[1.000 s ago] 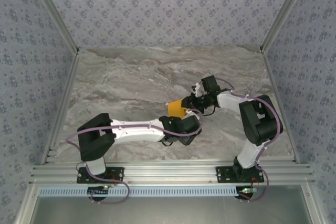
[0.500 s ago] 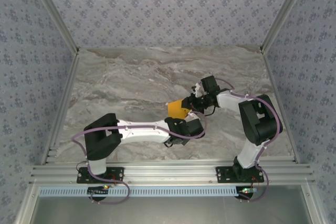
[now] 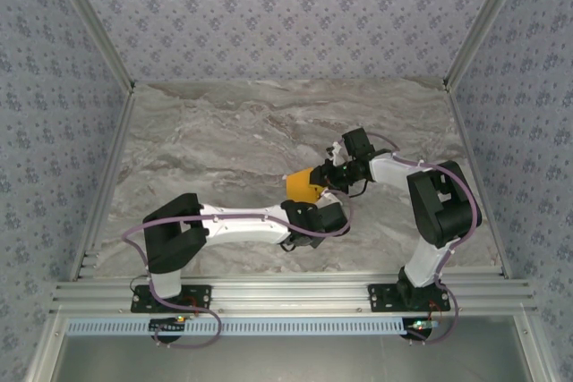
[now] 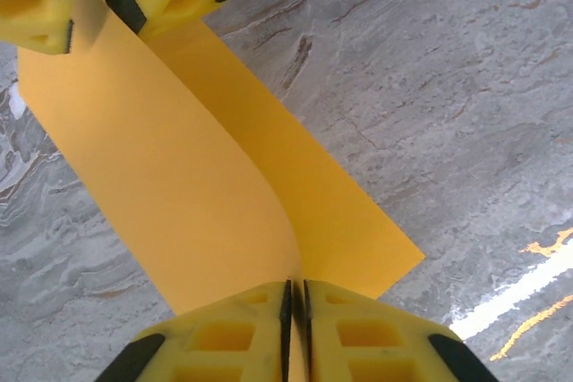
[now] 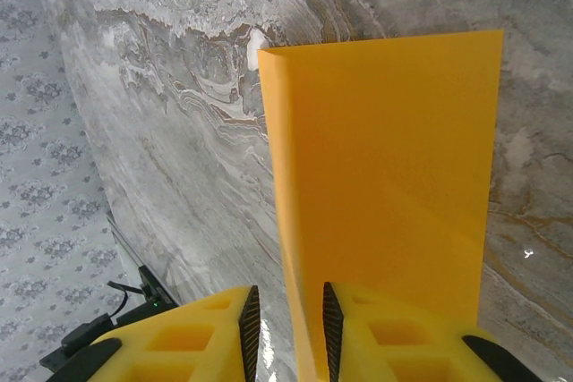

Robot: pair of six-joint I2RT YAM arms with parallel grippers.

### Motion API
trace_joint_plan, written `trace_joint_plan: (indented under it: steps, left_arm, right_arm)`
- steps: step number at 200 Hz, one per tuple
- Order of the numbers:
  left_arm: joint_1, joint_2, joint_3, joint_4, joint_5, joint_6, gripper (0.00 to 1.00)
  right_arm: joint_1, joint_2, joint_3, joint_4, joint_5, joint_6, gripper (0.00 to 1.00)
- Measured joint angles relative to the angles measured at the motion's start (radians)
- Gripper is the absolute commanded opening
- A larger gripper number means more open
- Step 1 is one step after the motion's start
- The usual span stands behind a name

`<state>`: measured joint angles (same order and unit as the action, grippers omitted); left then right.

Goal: Fold a paper plane with a square sheet of paper (fold left side to right side)
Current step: Fold the triangle a second time at the center of the table.

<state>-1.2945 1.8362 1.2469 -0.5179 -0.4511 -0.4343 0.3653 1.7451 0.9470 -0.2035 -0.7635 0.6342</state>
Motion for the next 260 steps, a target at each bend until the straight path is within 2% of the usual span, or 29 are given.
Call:
trace_joint_plan:
  steps: [29, 53, 73, 105, 128, 176, 201, 260]
  left_arm:
    - [0.034, -0.027, -0.042, 0.042, 0.067, -0.004, 0.09]
    - [0.089, -0.094, -0.109, 0.1, 0.155, -0.005, 0.09]
    - [0.136, -0.146, -0.16, 0.164, 0.241, -0.014, 0.09]
    - [0.211, -0.186, -0.247, 0.283, 0.4, -0.039, 0.09]
    - [0.27, -0.2, -0.31, 0.348, 0.506, -0.056, 0.09]
    - [0.372, -0.207, -0.353, 0.415, 0.668, -0.064, 0.09]
    - [0.409, -0.207, -0.354, 0.423, 0.724, -0.063, 0.1]
    - [0.444, -0.204, -0.354, 0.415, 0.778, -0.028, 0.11]
  right_arm:
    - [0.0, -0.003, 0.006, 0.0, 0.0, -0.026, 0.35]
    - [-0.004, -0.035, 0.006, 0.0, 0.0, -0.045, 0.47]
    - [-0.017, -0.079, 0.001, 0.03, -0.014, -0.048, 0.53]
    - [-0.061, -0.172, -0.056, 0.074, -0.035, -0.059, 0.55]
    - [-0.085, -0.229, -0.108, 0.065, -0.037, -0.084, 0.49]
    - [-0.068, -0.296, -0.227, 0.044, -0.04, -0.119, 0.23]
    - [-0.037, -0.298, -0.291, 0.055, -0.037, -0.109, 0.12]
    - [0.065, -0.253, -0.345, 0.073, 0.004, -0.081, 0.1]
